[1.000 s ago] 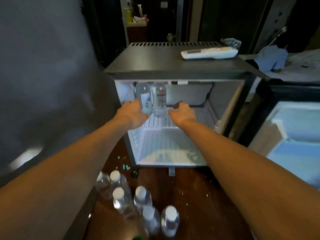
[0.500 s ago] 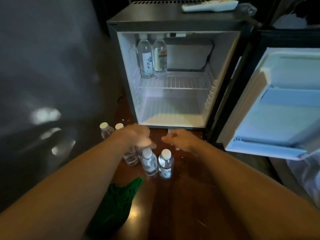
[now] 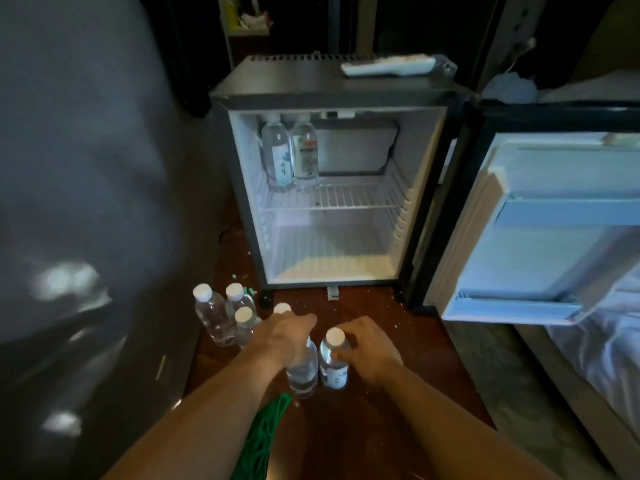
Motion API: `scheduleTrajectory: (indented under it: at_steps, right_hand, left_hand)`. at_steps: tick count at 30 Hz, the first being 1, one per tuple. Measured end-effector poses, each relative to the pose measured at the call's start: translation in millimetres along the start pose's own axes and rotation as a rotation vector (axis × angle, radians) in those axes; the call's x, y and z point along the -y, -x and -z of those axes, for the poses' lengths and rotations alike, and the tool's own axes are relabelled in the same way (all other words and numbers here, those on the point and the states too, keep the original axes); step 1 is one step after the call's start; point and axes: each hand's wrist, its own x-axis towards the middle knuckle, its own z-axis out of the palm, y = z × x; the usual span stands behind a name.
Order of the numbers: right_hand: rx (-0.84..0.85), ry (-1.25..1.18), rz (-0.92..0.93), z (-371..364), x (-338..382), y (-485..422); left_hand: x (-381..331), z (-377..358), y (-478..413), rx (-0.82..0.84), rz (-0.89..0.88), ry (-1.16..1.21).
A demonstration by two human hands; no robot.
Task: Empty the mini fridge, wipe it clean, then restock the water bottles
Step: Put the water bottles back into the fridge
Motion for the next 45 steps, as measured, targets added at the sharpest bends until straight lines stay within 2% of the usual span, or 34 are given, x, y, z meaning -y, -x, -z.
scheduleTrajectory:
  at_steps: [3, 5, 13, 16, 21, 29, 35, 41, 45]
  right_hand:
    - [-0.061, -0.133, -0.025, 13.0, 10.4, 5.2]
    - [-0.173, -0.153, -0.047, 30.4, 22.6, 5.0]
    - [-0.645, -0.216, 0.000, 111.2, 102.0, -16.3]
    - [-0.734, -0.318, 0.057, 133.3, 128.3, -40.5]
    - [-0.764, -0.399, 0.111, 151.8, 153.1, -90.9]
    - [-0.638, -0.340, 0.113, 155.4, 164.5, -175.0]
    - [-0.524, -0.259, 0.082, 158.4, 186.6, -219.5]
    - [-0.564, -0.229, 0.179, 144.4, 186.9, -222.7]
    - [-0.507, -0.245, 0.186, 146.9, 186.6, -222.7]
  left_hand:
    - [-5.2, 26.4, 14.2, -0.060, 0.016, 0.097]
    - [-5.1, 56.3, 23.7, -0.125, 0.038, 0.161]
    - [8.9, 150.8, 20.6, -0.629, 0.119, 0.527]
    - [16.2, 169.8, 1.1, -0.762, 0.162, 0.638]
    - [29.5, 191.2, -39.9, -0.885, 0.227, 0.752]
    - [42.1, 212.3, -129.6, -0.870, 0.296, 0.834]
    - [49.1, 224.5, -169.5, -0.859, 0.379, 0.729]
    - [40.2, 215.6, -167.7, -0.898, 0.335, 0.488]
    - [41.3, 216.8, -150.8, -0.767, 0.310, 0.428]
